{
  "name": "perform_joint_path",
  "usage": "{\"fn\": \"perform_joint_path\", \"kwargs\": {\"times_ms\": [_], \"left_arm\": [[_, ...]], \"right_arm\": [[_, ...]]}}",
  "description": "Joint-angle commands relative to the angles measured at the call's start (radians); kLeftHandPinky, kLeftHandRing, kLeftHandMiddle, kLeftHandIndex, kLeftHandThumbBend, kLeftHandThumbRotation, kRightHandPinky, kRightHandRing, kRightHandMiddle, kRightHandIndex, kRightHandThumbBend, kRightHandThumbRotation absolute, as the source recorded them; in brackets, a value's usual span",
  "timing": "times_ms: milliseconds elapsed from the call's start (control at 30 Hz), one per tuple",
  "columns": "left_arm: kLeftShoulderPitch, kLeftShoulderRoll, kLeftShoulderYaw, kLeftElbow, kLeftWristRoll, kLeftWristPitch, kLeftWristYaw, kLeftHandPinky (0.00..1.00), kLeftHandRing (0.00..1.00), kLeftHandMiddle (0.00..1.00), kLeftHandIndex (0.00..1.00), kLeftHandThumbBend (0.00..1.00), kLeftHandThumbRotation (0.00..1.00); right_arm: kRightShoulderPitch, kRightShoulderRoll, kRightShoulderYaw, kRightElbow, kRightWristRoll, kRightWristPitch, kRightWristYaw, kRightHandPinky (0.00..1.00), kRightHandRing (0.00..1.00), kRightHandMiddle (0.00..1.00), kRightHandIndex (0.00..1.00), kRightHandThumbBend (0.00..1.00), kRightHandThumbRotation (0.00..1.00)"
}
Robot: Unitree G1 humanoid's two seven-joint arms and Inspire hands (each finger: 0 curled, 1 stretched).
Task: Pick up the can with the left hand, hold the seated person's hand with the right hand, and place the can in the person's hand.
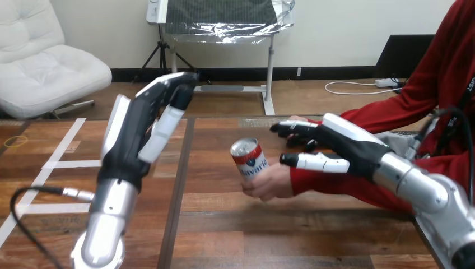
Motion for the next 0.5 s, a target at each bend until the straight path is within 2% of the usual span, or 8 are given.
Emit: {"fn": "perform_joint_path", "kwargs": {"times_ms": [0, 67, 167, 300, 467], "left_arm": [[0.016, 0.004, 0.018, -0.056, -0.026, -0.060, 0.002, 0.79, 0.77, 0.76, 0.70, 0.62, 1.00], [0.027, 0.004, 0.020, -0.058, -0.031, -0.072, 0.000, 0.77, 0.76, 0.75, 0.70, 0.61, 1.00], [0.053, 0.001, 0.023, -0.072, -0.039, -0.086, 0.001, 0.74, 0.75, 0.75, 0.69, 0.61, 1.00], [0.097, -0.003, 0.026, -0.099, -0.059, -0.096, -0.002, 0.69, 0.73, 0.75, 0.69, 0.60, 1.00], [0.141, -0.010, 0.031, -0.137, -0.092, -0.088, -0.009, 0.65, 0.73, 0.75, 0.70, 0.60, 1.00]], "right_arm": [[0.028, 0.058, -0.077, -0.123, 0.079, 0.034, -0.059, 0.74, 0.87, 0.90, 0.90, 0.85, 1.00], [0.048, 0.072, -0.092, -0.150, 0.104, 0.042, -0.066, 0.76, 0.88, 0.91, 0.91, 0.84, 1.00], [0.082, 0.106, -0.119, -0.185, 0.162, 0.022, -0.079, 0.78, 0.90, 0.92, 0.92, 0.80, 1.00], [0.128, 0.151, -0.145, -0.235, 0.222, -0.046, -0.102, 0.82, 0.91, 0.92, 0.92, 0.77, 1.00], [0.174, 0.192, -0.157, -0.304, 0.266, -0.093, -0.118, 0.84, 0.92, 0.93, 0.93, 0.76, 1.00]]}}
